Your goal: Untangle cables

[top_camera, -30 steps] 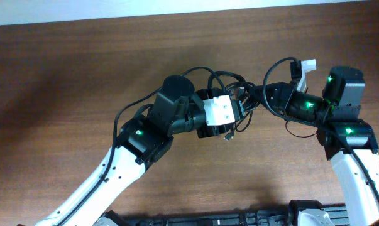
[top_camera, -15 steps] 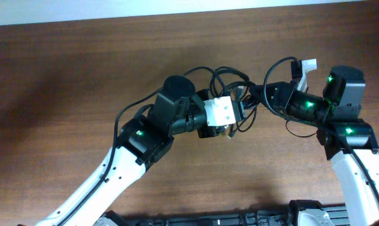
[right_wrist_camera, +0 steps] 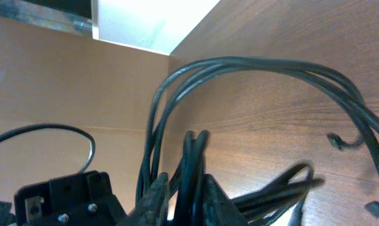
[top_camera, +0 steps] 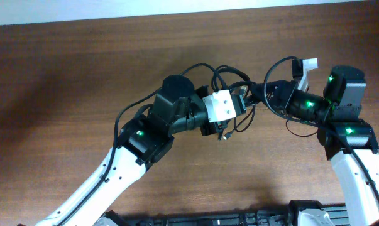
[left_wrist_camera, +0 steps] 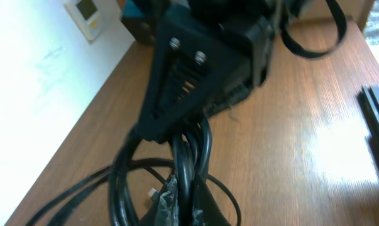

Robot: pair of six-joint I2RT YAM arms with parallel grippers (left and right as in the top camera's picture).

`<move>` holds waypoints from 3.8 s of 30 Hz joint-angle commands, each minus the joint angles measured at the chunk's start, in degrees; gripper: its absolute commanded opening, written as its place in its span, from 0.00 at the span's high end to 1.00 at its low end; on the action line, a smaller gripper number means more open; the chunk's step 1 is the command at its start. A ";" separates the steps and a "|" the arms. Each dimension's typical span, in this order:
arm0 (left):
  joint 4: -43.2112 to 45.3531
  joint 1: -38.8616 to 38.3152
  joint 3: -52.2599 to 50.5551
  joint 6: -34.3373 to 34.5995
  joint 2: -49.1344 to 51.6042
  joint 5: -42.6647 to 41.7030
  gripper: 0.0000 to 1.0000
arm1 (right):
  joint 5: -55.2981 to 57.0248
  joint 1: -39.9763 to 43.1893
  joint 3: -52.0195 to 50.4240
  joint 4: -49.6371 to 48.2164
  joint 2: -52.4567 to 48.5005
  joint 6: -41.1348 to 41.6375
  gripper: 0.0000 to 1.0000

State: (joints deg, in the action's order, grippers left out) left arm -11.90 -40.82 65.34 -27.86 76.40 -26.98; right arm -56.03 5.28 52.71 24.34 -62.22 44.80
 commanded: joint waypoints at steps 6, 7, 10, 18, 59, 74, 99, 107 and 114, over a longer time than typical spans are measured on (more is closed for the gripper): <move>2.91 0.09 0.55 9.20 0.20 4.55 1.00 | -2.89 -0.39 0.98 0.02 0.07 -1.07 0.63; 2.91 0.09 0.55 9.20 0.20 4.55 1.00 | -2.91 -0.39 0.98 0.04 0.07 -1.07 0.63; 2.91 0.09 0.55 9.20 0.20 4.61 1.00 | -2.91 -0.39 0.98 0.04 0.07 -1.07 0.63; 6.91 0.09 0.55 21.77 0.20 11.78 1.00 | -2.93 -0.39 0.98 0.04 0.07 -1.07 0.63; 8.76 -0.44 0.55 23.98 0.20 3.39 1.00 | -4.83 -0.39 0.98 -2.32 0.07 -0.87 0.62; 16.00 -0.39 0.57 26.62 -1.36 2.34 1.00 | -2.58 -0.39 0.98 -0.98 0.02 -1.36 0.62; 9.42 3.50 0.55 26.58 -9.35 9.44 1.00 | 0.22 -0.39 0.98 1.38 -0.02 -13.38 0.62; 2.93 3.50 0.55 26.58 -9.25 9.01 1.00 | -7.78 -0.39 0.98 -0.17 -0.02 -30.86 0.54; 0.48 3.50 0.55 24.72 -8.94 -8.11 1.00 | -14.71 -0.39 0.98 -0.15 -0.02 -39.08 0.41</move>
State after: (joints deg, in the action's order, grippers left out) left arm -11.94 -37.45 65.14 -1.74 67.92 -24.05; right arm -67.02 5.26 52.99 24.36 -62.22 10.48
